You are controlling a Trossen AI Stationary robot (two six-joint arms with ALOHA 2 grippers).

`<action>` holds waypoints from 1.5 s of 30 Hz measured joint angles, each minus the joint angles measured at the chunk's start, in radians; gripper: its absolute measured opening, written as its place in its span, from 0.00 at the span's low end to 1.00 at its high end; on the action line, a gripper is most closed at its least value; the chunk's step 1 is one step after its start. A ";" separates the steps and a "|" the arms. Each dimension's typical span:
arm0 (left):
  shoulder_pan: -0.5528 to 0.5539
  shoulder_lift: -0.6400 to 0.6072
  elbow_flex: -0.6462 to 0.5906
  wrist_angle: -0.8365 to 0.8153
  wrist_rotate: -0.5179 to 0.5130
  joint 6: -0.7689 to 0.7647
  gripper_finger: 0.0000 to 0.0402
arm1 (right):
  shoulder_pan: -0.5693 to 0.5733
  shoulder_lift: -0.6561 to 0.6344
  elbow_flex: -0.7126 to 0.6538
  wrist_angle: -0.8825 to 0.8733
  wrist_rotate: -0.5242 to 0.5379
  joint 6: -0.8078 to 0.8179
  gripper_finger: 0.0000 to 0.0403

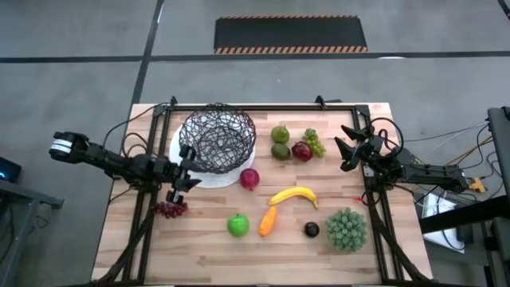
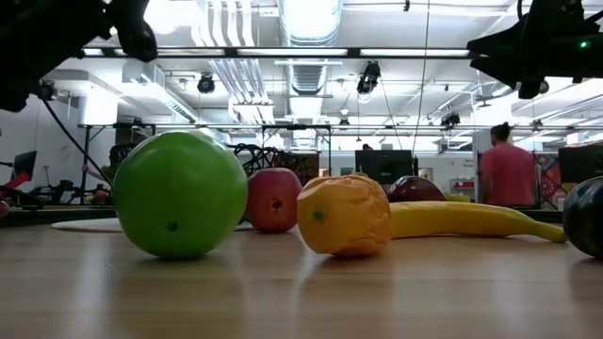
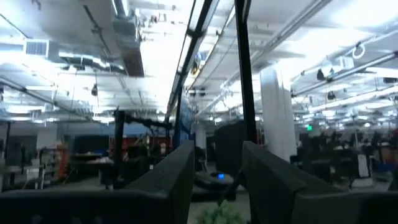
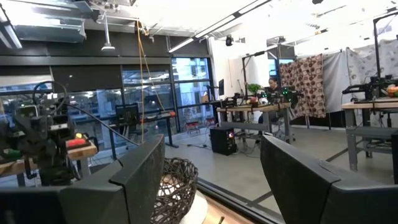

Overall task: Build produce basket
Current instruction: Put the green apple into the woven basket

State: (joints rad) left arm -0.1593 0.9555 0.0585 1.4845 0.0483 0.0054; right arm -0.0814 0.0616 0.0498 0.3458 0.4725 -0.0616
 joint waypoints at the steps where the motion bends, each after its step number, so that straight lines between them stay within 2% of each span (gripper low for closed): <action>1: 0.000 0.003 0.015 0.000 0.000 -0.013 0.30 | 0.000 0.000 0.000 0.000 0.000 0.000 0.62; 7: 0.000 0.036 0.117 -0.001 -0.001 -0.129 0.30 | 0.000 0.000 0.000 0.003 0.000 0.058 0.62; 14: -0.001 0.150 0.247 -0.007 0.000 -0.220 0.30 | 0.000 0.000 0.000 0.006 0.000 0.140 0.62; 19: -0.004 0.244 0.350 -0.071 -0.001 -0.413 0.30 | 0.000 0.000 0.000 0.010 0.000 0.202 0.62; 23: -0.014 0.292 0.428 -0.234 -0.011 -0.513 0.30 | 0.000 0.000 0.000 0.042 0.010 0.150 0.62; 26: -0.026 0.301 0.491 -0.416 -0.050 -0.596 0.30 | 0.000 0.000 0.000 0.053 0.052 0.148 0.62; 31: -0.064 0.284 0.632 -0.858 -0.117 -0.656 0.30 | 0.000 0.000 0.000 0.056 0.139 0.148 0.62; 37: -0.153 0.294 0.850 -1.366 -0.214 -0.699 0.26 | 0.000 0.000 0.000 0.055 0.157 0.148 0.62; 41: -0.221 0.332 0.954 -1.567 -0.220 -0.705 0.21 | 0.000 0.000 0.000 0.055 0.157 0.148 0.62; 45: -0.270 0.381 1.006 -1.632 -0.216 -0.684 0.18 | 0.000 0.000 0.000 0.048 0.156 0.150 0.62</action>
State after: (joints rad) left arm -0.4296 1.3368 1.0646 -0.1470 -0.1681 -0.6790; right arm -0.0814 0.0616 0.0498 0.3937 0.6288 0.0885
